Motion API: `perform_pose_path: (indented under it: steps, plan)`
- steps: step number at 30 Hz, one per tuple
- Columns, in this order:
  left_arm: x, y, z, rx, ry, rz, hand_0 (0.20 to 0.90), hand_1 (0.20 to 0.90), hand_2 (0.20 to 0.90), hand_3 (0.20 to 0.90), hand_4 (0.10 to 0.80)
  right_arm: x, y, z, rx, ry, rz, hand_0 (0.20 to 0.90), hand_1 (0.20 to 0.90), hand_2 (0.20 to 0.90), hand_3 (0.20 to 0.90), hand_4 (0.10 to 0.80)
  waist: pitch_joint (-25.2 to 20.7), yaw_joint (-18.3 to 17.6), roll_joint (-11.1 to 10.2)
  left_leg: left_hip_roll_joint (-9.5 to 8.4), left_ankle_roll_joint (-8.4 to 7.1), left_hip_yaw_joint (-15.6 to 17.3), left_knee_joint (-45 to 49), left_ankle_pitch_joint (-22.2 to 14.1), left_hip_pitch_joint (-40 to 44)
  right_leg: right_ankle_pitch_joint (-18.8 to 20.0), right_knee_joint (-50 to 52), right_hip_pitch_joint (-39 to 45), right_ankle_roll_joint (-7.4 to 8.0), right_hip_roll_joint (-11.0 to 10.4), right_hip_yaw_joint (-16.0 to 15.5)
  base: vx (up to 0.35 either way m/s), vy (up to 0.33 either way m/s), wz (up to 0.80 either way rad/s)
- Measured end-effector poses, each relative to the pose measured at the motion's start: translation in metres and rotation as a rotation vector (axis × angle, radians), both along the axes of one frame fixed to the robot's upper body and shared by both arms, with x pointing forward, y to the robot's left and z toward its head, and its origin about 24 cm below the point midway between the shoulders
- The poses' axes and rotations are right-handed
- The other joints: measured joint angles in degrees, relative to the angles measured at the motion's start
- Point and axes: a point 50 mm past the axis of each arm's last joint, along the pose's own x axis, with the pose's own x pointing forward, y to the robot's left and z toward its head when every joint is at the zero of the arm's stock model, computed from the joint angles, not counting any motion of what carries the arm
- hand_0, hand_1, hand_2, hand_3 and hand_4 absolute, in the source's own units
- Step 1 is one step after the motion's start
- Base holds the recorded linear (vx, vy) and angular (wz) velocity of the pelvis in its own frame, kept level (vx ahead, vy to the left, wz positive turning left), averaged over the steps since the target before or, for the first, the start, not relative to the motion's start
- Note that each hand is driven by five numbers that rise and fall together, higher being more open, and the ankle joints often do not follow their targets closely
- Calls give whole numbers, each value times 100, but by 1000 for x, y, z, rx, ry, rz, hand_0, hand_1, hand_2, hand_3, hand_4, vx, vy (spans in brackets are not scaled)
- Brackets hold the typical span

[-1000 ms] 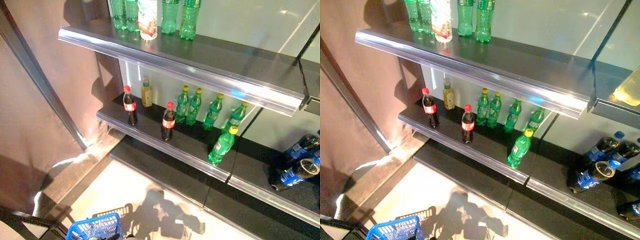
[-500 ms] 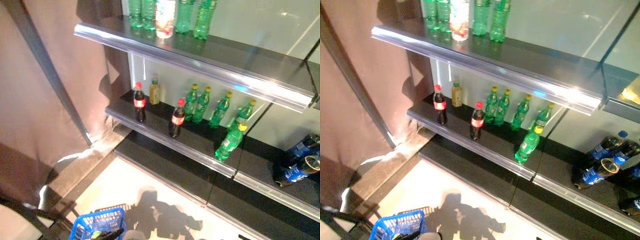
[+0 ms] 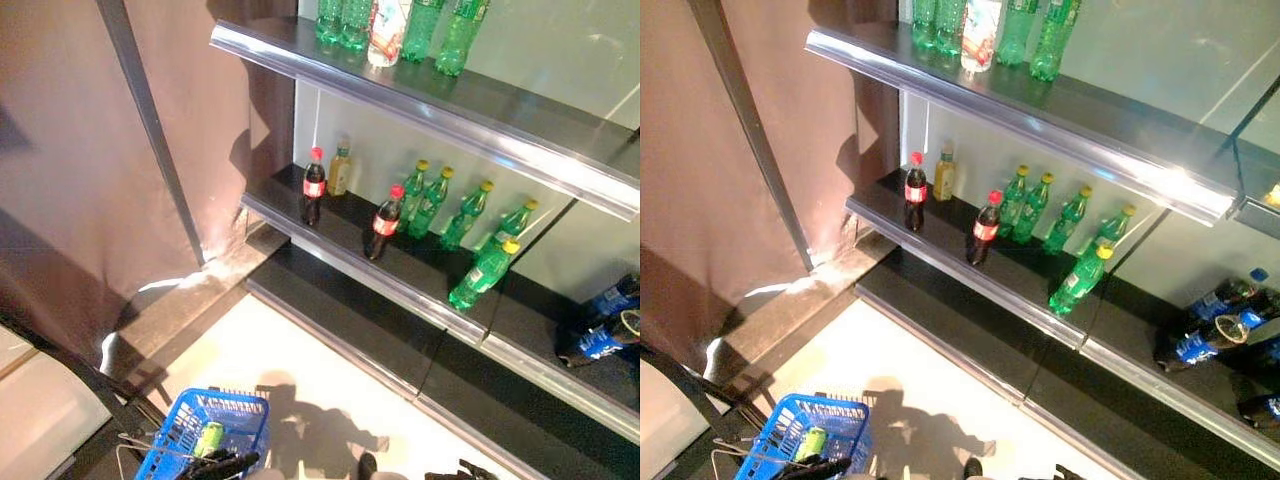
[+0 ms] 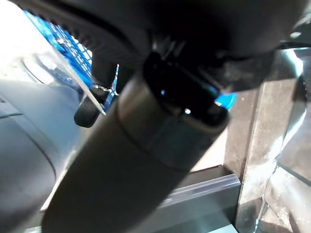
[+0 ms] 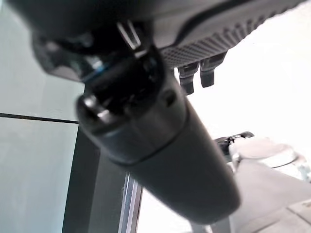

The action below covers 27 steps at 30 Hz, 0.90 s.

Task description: Pick up the drink and place into the basket.

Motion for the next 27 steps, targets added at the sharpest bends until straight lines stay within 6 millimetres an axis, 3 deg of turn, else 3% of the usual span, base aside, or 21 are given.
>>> perform_pose_path:
  steps: [3, 8, 10, 27]
  plan:
    - [-4, -2, -1, -2, 18, -19, 300, 300, 300, 200, 100, -6, -2, 0, -13, 14, -9, 900, 900, 900, 900, 800, -126, -83, 120, 85, -147, -76, -521, 290, 167, 87, -281, 165, -86, 62, -314, 4, 4, 33]
    - [-5, -7, -3, -8, 36, -65, 300, 300, 300, 200, 100, -5, -3, 0, -23, 4, -11, 900, 900, 900, 900, 800, -137, -69, 308, 145, -196, -39, -1127, 559, 497, 48, -379, 319, -116, 94, -453, 15, 26, 14]
    - [-5, -7, -3, -8, 37, -67, 300, 300, 300, 200, 100, -3, -4, 1, -27, -12, -10, 900, 900, 900, 900, 800, -136, -129, 298, 172, -216, 98, -1159, 576, 507, 27, -383, 358, -94, 73, -484, 18, 14, 18]
    - [-6, -5, -3, 1, 41, -64, 300, 300, 300, 200, 100, -5, -4, 1, -28, -14, -9, 900, 900, 900, 900, 800, -113, -183, 320, 189, -217, 60, -1159, 577, 521, -4, -408, 408, -94, 77, -605, 3, 0, 2]
